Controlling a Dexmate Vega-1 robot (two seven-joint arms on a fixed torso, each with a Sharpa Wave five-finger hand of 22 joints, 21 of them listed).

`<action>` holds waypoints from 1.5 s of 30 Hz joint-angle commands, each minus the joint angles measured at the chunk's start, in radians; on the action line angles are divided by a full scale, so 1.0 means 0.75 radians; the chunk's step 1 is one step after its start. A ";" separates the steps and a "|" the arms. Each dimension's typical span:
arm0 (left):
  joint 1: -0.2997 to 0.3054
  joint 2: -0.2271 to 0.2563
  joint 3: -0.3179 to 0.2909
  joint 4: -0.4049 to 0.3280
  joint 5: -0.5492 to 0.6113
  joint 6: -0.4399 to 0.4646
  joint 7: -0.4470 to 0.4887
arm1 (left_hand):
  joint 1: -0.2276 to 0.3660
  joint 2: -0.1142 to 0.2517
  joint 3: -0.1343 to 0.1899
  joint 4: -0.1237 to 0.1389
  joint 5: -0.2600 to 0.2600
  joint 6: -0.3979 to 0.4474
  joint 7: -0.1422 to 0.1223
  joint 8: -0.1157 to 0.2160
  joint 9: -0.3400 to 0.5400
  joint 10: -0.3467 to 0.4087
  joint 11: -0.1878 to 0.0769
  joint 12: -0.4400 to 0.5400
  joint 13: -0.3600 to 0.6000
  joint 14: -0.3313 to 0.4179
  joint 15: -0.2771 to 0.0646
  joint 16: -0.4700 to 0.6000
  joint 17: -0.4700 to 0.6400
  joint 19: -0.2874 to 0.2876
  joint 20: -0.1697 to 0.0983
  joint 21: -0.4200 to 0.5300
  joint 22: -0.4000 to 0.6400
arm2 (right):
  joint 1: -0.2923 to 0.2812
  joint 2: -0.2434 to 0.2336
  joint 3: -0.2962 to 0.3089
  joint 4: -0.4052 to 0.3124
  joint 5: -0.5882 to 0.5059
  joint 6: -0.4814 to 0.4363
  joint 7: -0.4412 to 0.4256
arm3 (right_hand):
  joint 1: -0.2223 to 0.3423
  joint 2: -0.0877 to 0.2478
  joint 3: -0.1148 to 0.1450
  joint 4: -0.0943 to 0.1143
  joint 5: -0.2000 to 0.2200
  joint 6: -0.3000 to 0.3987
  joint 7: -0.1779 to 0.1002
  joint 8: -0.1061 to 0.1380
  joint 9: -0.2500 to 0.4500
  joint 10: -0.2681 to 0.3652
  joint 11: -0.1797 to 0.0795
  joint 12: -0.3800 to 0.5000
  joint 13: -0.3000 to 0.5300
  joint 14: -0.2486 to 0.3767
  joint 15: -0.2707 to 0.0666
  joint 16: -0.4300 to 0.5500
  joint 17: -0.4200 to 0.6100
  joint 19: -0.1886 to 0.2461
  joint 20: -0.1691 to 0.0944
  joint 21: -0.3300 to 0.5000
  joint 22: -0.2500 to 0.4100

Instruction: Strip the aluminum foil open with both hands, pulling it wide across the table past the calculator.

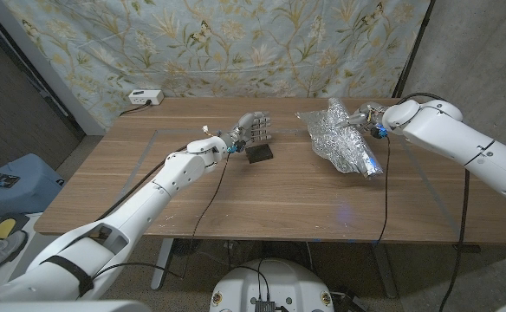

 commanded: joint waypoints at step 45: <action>-0.302 -0.186 0.113 0.225 -0.183 0.429 -0.123 | 0.095 -0.039 -0.106 0.019 0.005 0.135 0.101 0.019 0.007 0.233 0.038 0.127 0.056 0.213 0.014 0.033 0.014 0.184 0.007 0.004 0.015 | 0.013 0.014 -0.030 -0.001 0.008 0.027 -0.023 | -0.036 0.120 0.058 0.042 -0.044 0.026 -0.071 -0.040 -0.017 0.006 -0.053 -0.038 -0.051 -0.001 -0.091 -0.055 0.025 -0.056 -0.046 -0.004 0.013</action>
